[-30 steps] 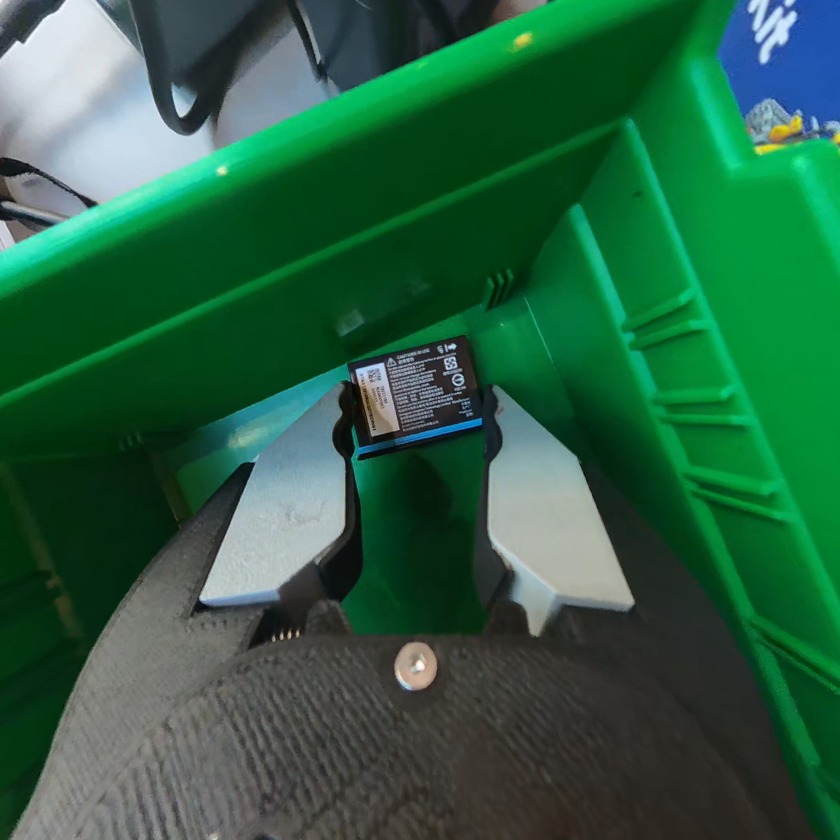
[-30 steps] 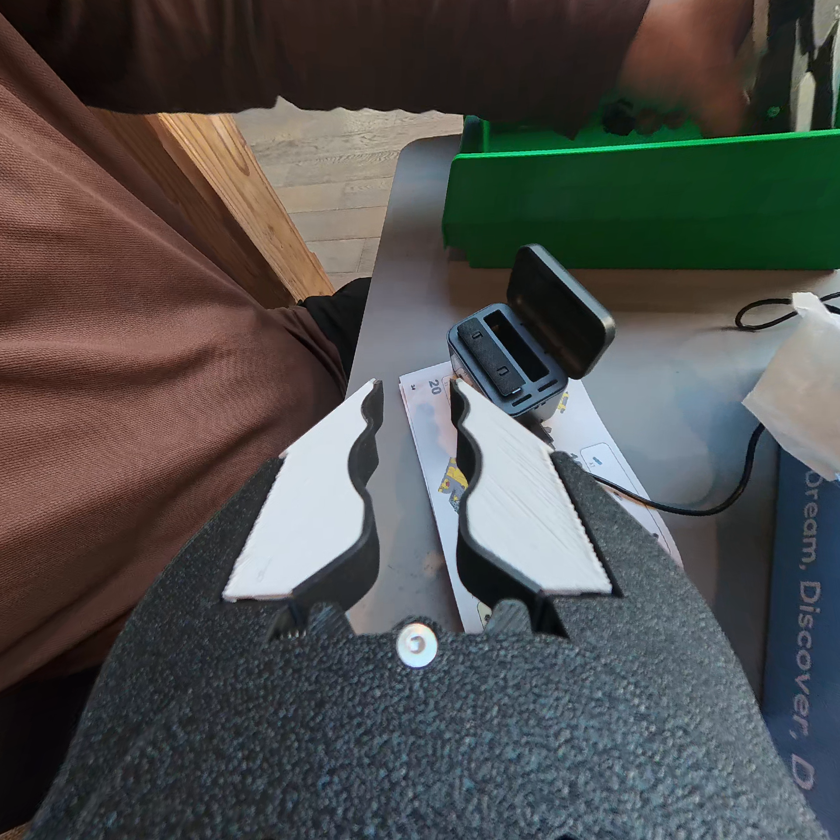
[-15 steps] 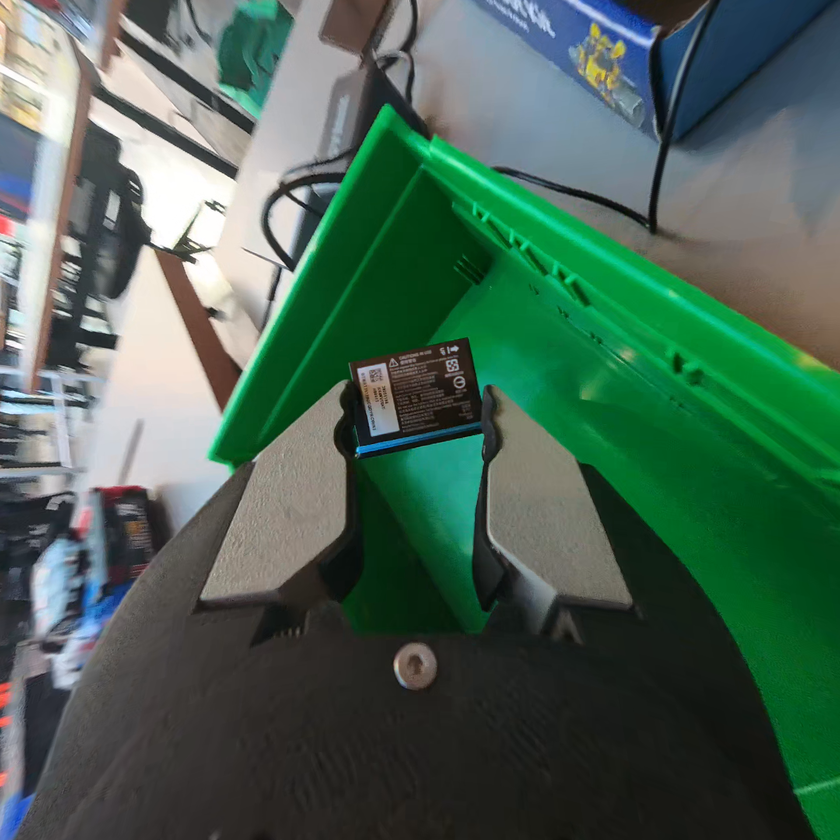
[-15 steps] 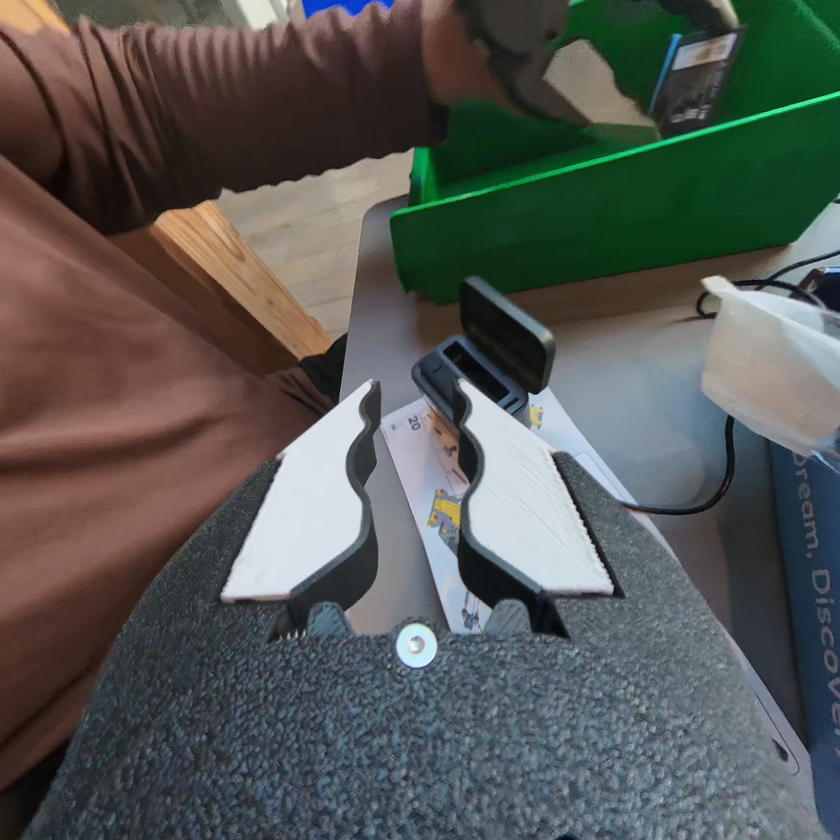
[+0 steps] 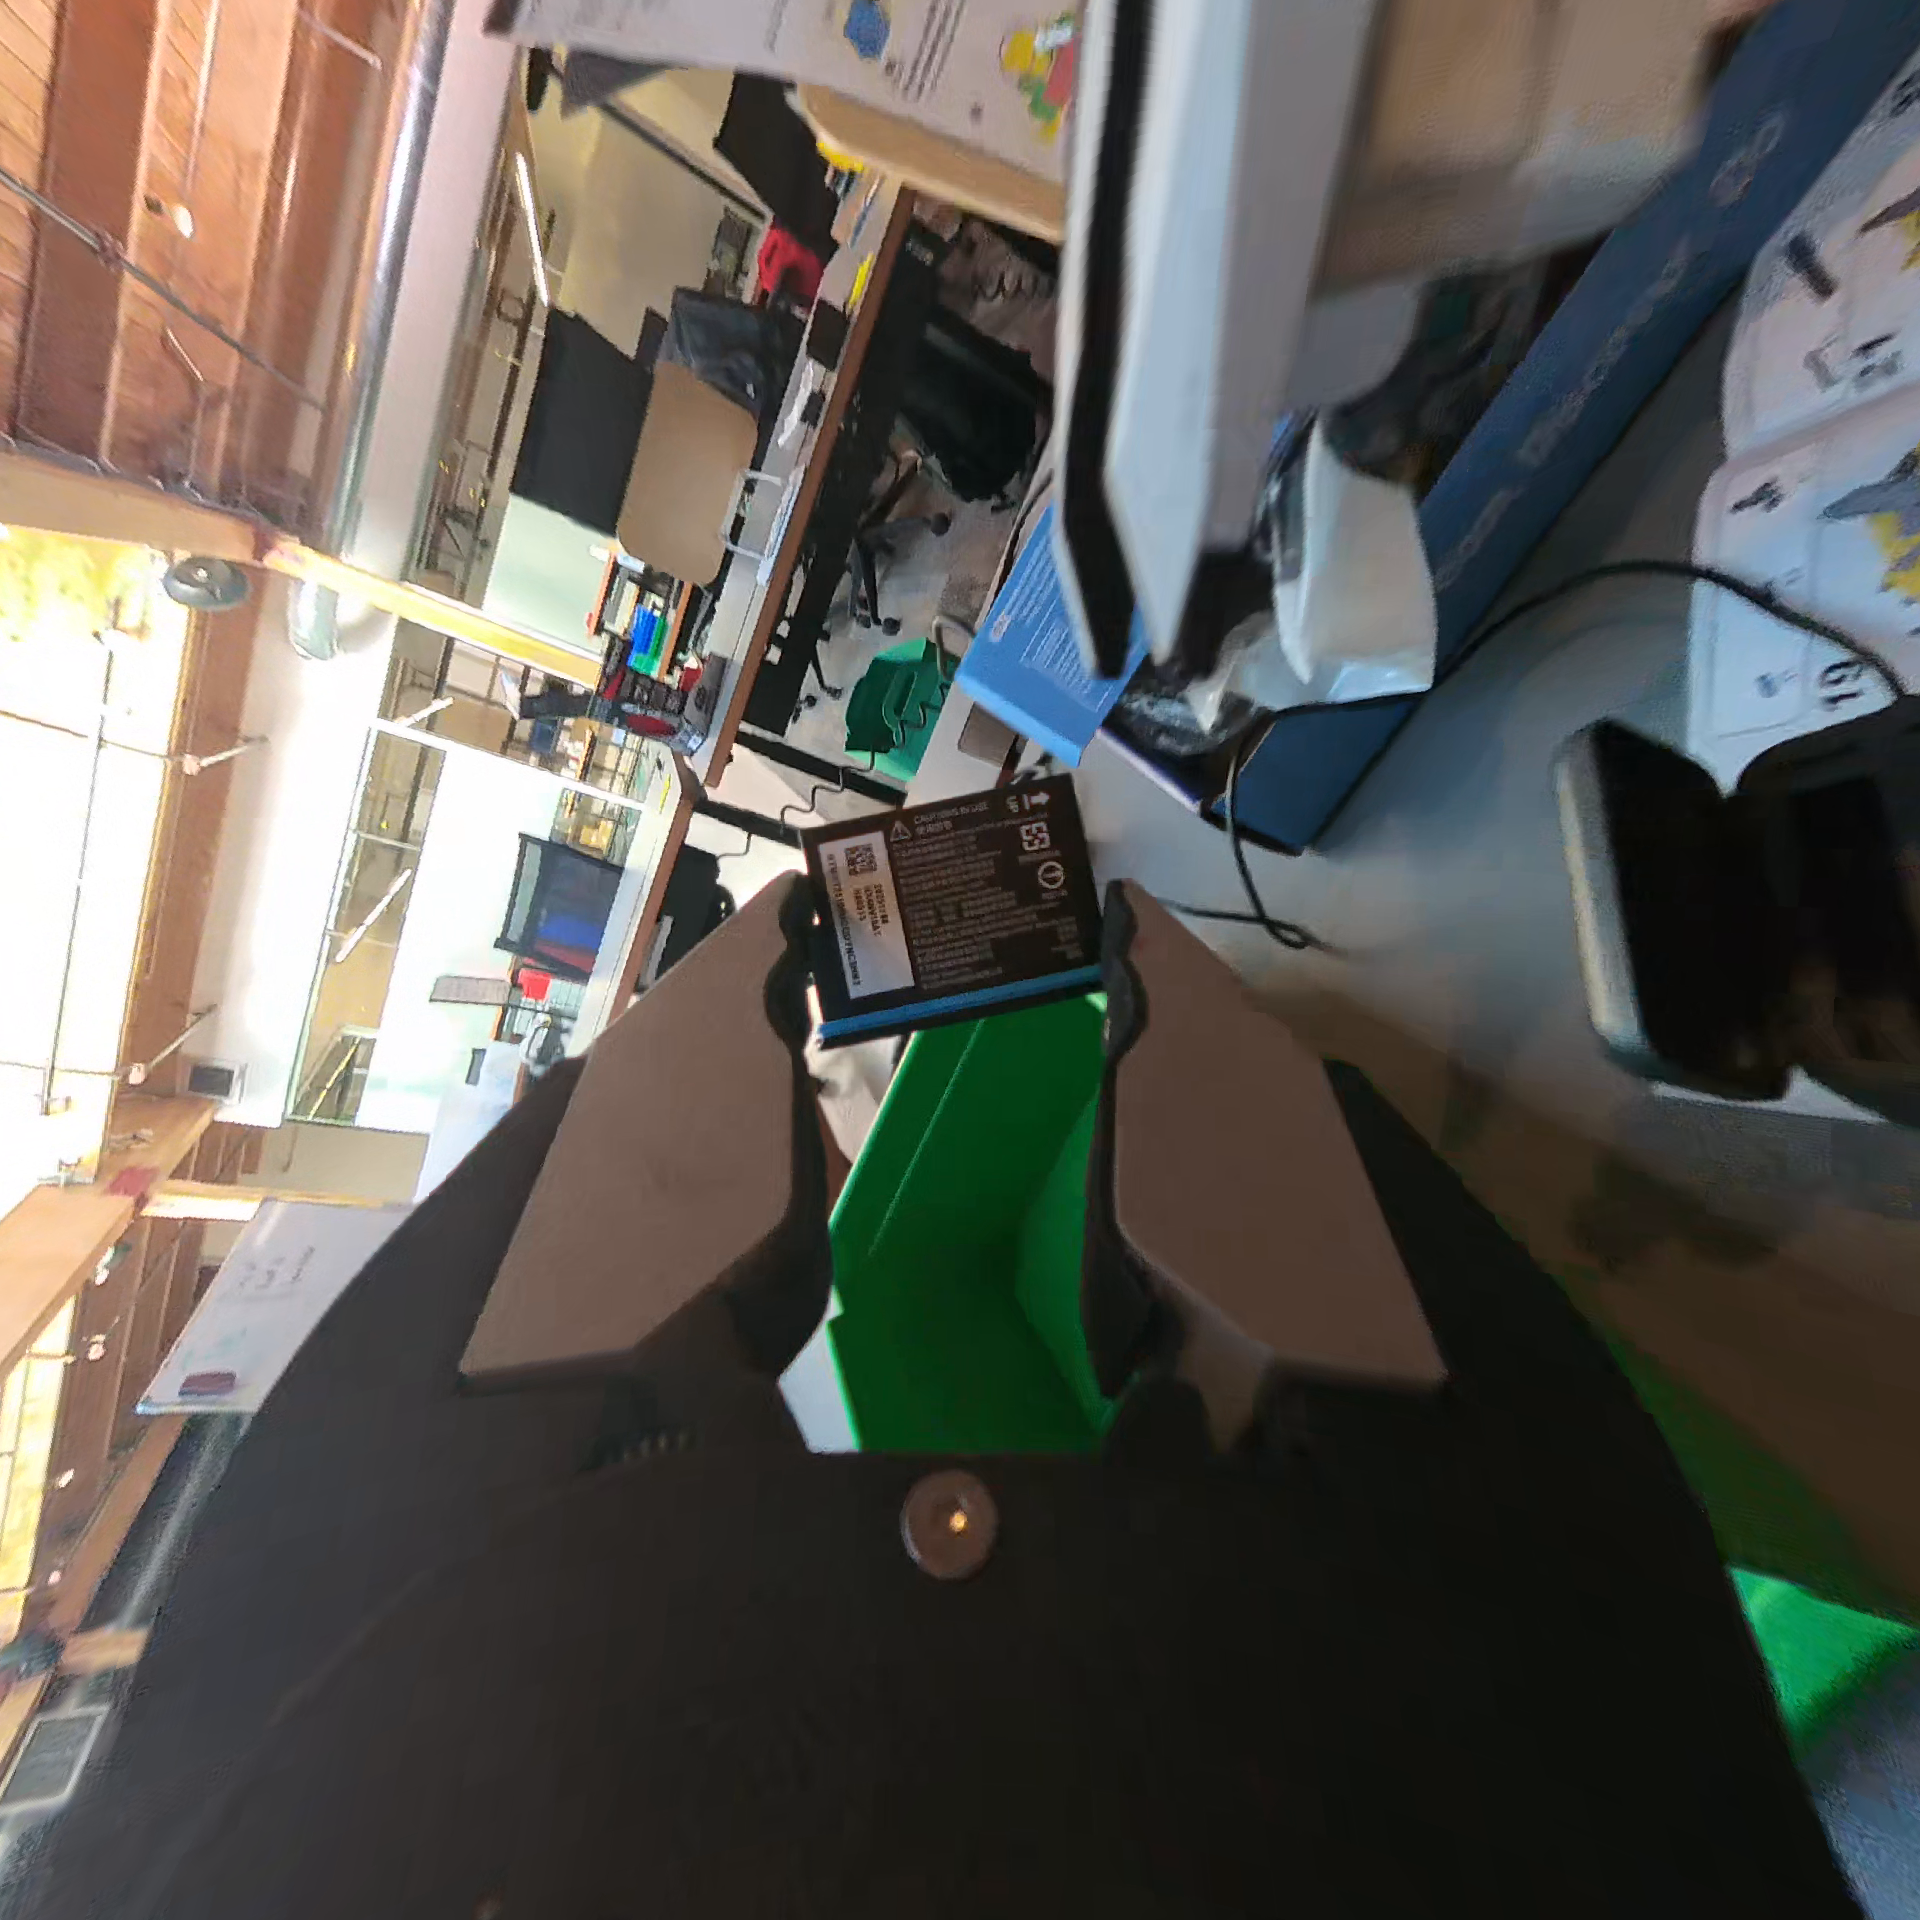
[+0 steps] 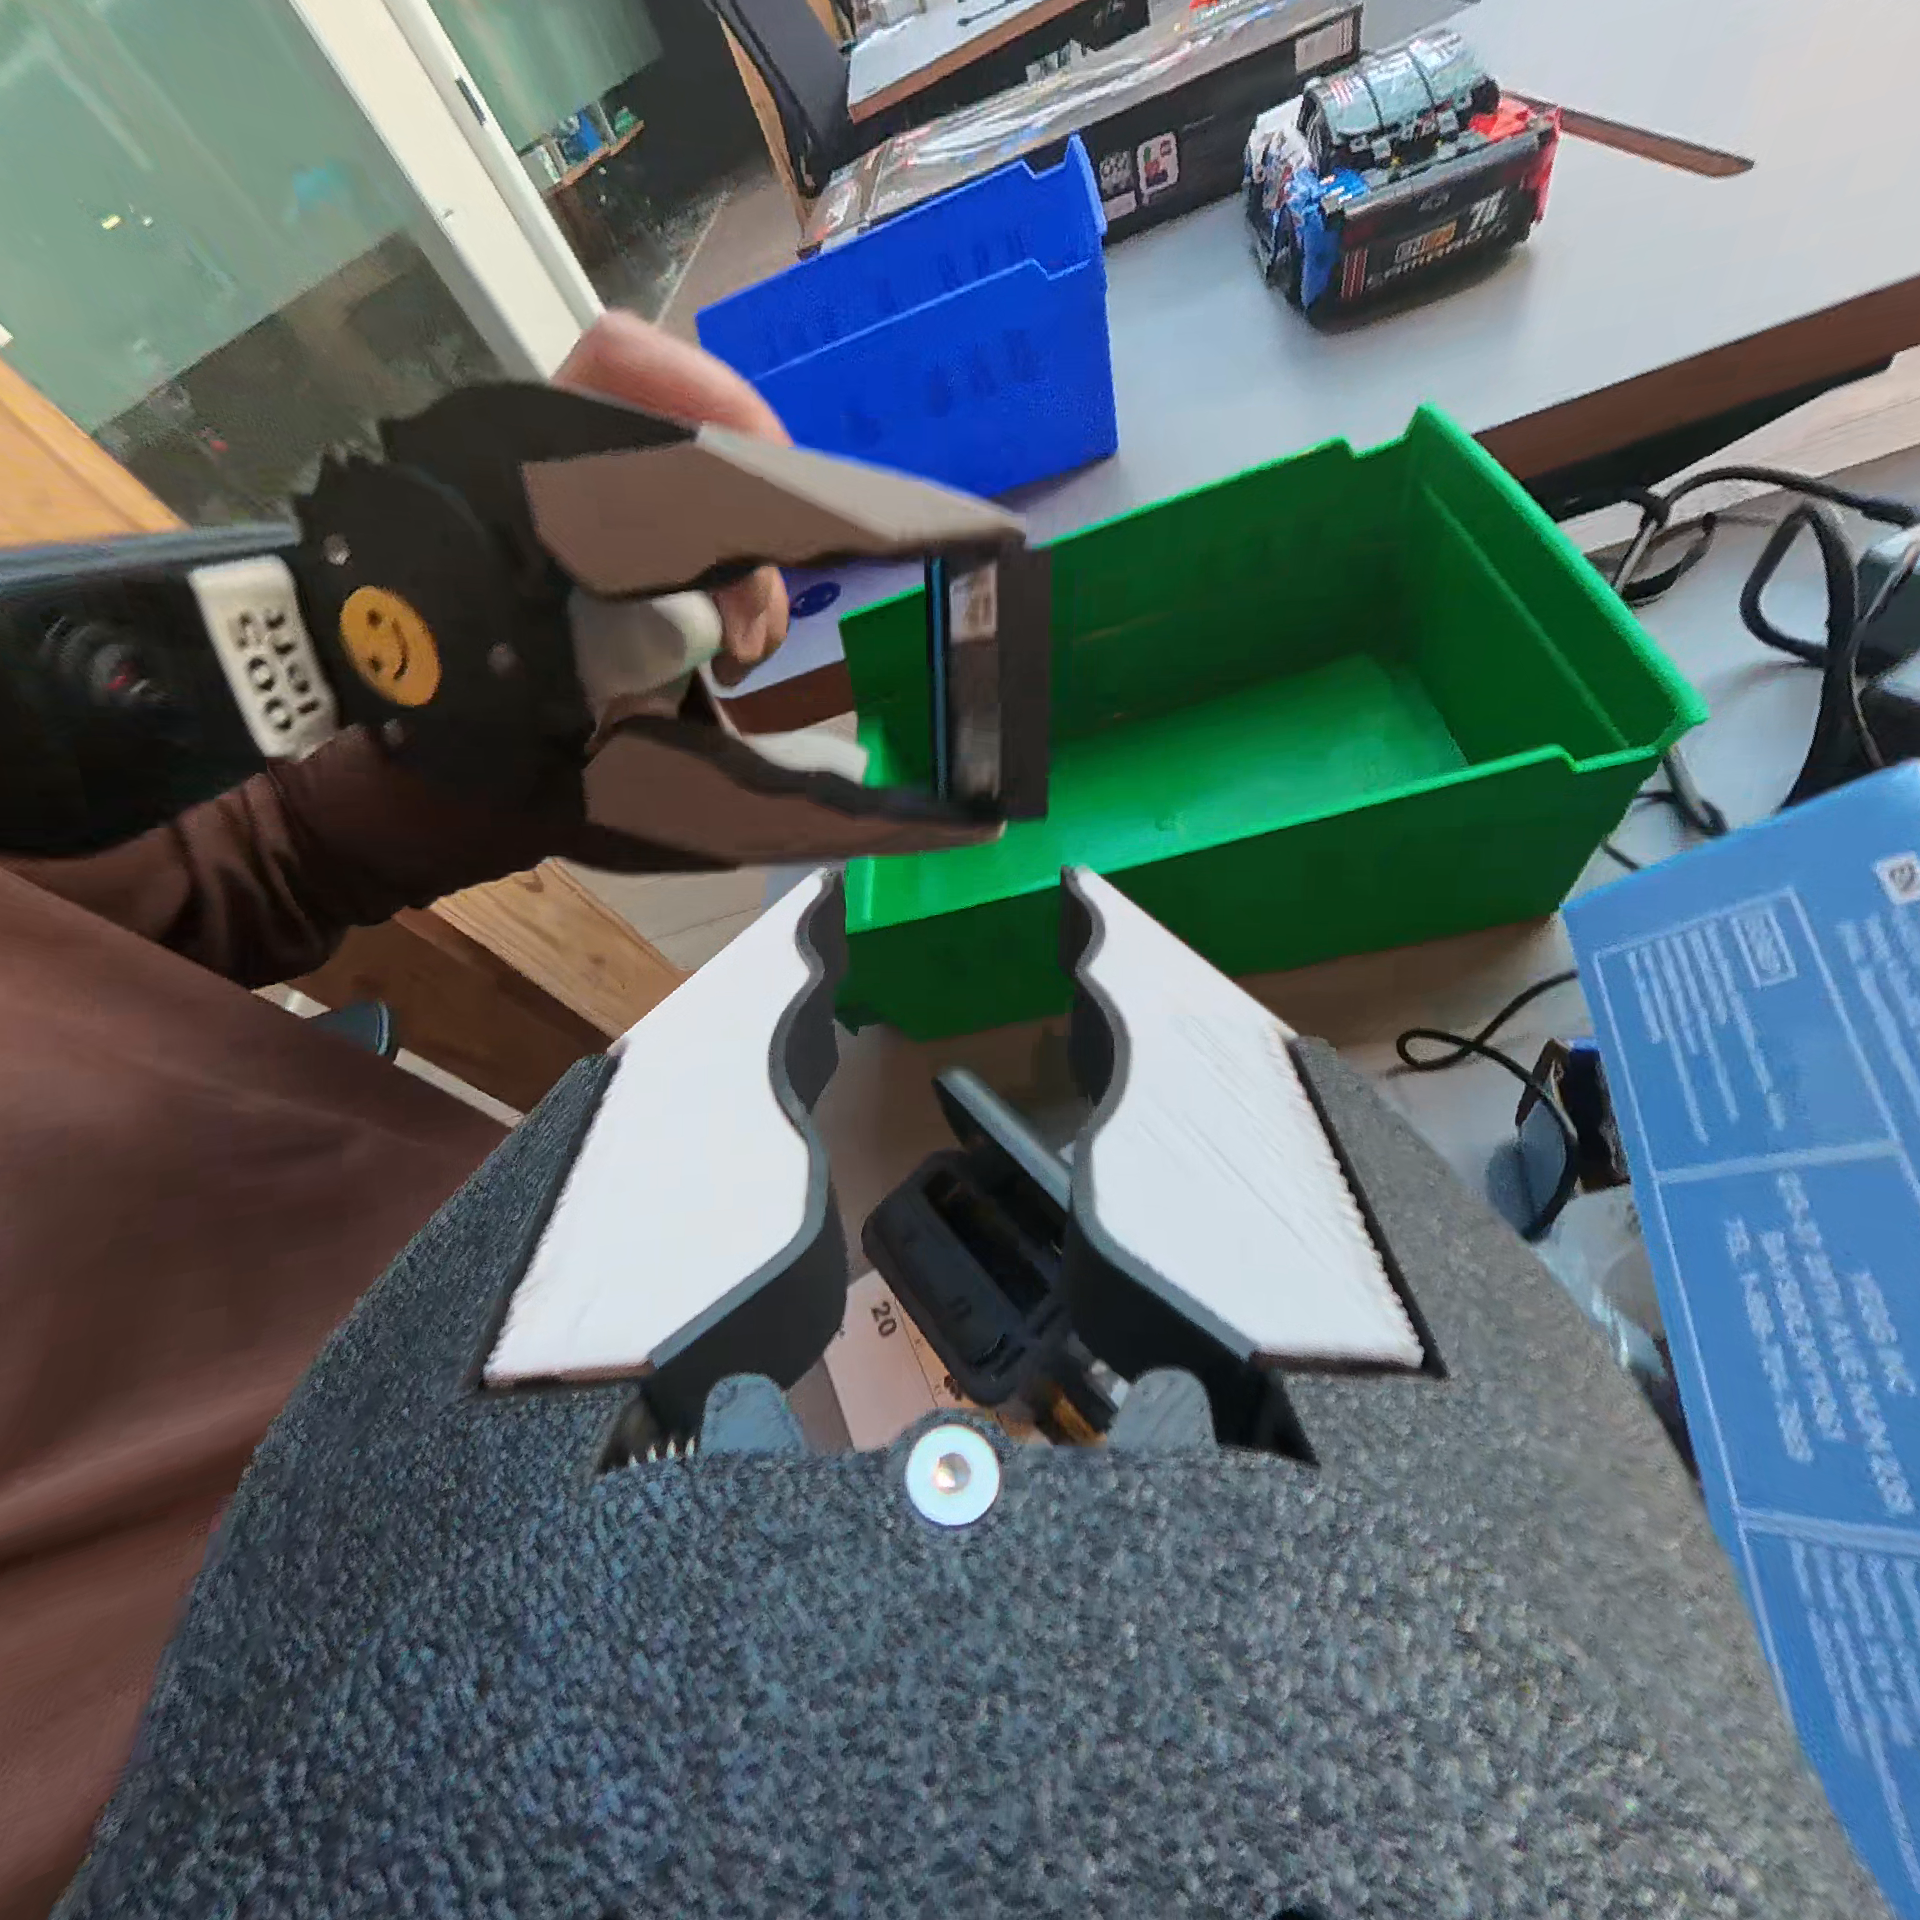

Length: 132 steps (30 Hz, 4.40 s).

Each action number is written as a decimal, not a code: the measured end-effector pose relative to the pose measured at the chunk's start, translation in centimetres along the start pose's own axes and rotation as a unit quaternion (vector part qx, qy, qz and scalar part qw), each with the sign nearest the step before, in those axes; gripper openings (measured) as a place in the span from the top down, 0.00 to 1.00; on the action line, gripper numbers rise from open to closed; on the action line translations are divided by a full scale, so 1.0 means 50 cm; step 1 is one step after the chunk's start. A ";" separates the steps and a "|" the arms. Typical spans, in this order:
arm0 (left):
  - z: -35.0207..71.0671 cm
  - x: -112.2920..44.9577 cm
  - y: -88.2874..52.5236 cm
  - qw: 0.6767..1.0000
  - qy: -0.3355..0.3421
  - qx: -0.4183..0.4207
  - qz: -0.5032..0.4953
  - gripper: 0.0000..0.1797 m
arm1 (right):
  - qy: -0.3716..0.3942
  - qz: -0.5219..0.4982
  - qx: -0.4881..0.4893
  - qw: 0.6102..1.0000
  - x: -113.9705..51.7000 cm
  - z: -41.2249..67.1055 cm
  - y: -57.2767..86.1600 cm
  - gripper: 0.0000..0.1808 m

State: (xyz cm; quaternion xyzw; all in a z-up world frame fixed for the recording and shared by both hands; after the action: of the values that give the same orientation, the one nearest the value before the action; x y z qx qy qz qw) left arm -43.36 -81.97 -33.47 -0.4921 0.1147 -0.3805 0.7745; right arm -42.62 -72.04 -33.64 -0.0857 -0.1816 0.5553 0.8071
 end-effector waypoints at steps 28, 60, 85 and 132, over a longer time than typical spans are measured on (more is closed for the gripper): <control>0.043 0.012 0.064 0.762 0.118 0.600 -0.212 0.57 | -0.104 -0.332 0.571 0.743 0.042 -0.060 -0.058 0.95; 0.164 0.138 0.140 0.914 0.369 -0.008 -0.169 0.75 | -0.107 0.221 0.024 0.969 0.086 -0.068 -0.142 0.80; 0.016 0.125 0.296 0.876 0.070 0.463 -0.111 0.68 | -0.189 0.121 0.258 0.940 -0.001 -0.173 -0.027 0.93; 0.005 0.099 0.324 0.857 0.063 0.491 -0.142 0.67 | -0.264 0.098 0.279 0.918 -0.039 -0.213 0.001 0.89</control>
State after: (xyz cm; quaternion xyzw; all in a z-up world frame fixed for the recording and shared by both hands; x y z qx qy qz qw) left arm -32.09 -81.60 -46.14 -0.0340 -0.1095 -0.5232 0.8445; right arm -39.14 -73.16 -43.81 0.2751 -0.2165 0.6619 0.6628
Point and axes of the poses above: each gripper's, where its closed fingertips meet, x back along the fingers, z out of its top, y = z × x across the jaws, the point moved 5 cm from there along x, back along the fingers, and after that the axes turned 8 degrees about y, right-handed, at the moved point
